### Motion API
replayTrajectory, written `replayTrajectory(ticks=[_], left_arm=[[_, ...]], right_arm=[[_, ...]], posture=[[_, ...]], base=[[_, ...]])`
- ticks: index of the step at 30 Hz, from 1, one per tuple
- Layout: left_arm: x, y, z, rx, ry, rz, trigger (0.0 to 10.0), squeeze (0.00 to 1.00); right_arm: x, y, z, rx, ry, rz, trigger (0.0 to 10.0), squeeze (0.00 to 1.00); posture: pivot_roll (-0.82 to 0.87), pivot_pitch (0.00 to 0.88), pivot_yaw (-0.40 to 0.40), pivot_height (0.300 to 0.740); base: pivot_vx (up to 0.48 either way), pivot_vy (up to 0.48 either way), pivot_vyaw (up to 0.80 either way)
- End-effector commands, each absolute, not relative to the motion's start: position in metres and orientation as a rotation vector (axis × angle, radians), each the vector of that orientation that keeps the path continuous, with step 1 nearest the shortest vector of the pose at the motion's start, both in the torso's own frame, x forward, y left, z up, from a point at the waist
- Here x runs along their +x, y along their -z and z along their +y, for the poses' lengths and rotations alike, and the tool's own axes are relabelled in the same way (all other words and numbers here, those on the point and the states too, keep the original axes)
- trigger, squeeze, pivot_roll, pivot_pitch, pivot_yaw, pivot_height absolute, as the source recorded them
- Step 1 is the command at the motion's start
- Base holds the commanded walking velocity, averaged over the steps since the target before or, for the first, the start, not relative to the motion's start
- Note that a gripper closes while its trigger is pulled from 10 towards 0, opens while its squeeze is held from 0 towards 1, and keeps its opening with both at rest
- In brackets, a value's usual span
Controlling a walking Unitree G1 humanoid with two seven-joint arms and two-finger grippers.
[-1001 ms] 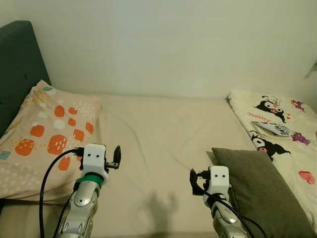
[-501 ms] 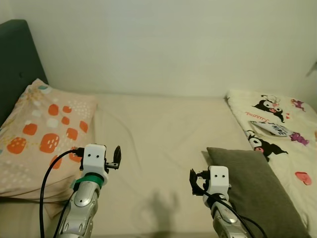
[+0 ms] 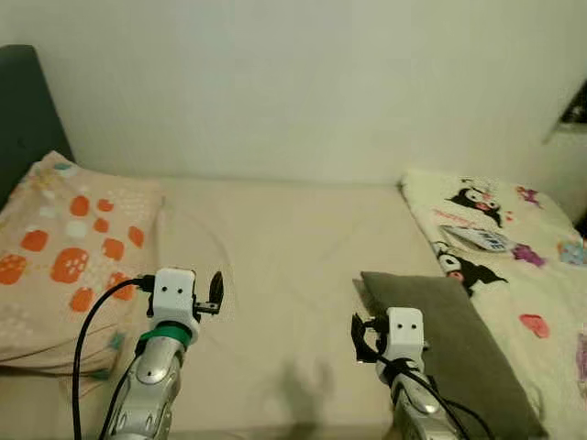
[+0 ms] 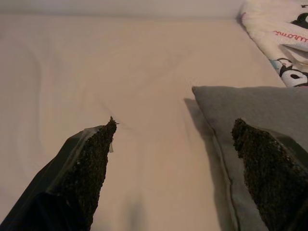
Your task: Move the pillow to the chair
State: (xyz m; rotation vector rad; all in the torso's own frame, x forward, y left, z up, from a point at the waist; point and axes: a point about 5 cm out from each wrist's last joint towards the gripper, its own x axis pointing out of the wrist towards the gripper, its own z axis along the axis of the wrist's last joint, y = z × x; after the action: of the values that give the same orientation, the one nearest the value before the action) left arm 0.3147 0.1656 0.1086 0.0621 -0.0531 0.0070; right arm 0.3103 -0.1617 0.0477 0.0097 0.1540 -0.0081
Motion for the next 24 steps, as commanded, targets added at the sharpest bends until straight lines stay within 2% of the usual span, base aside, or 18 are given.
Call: replayTrajectory(ticks=[1, 24], left_arm=[[0.3124, -0.1025, 0.1646, 0.052, -0.01, -0.028, 10.0, 0.0], [0.3134, -0.1033, 0.1648, 0.05, -0.005, -0.027, 10.0, 0.0]], right_arm=[[0.3057, -0.0405, -0.1655, 0.005, 0.018, 0.187, 10.0, 0.0], [0.3039, -0.0385, -0.1672, 0.005, 0.032, 0.192, 10.0, 0.0]], posture=[[-0.02, 0.0, -0.021, 0.74], [-0.02, 0.0, -0.011, 0.74]], base=[[0.0, -0.409, 0.0], [0.0, -0.381, 0.0]])
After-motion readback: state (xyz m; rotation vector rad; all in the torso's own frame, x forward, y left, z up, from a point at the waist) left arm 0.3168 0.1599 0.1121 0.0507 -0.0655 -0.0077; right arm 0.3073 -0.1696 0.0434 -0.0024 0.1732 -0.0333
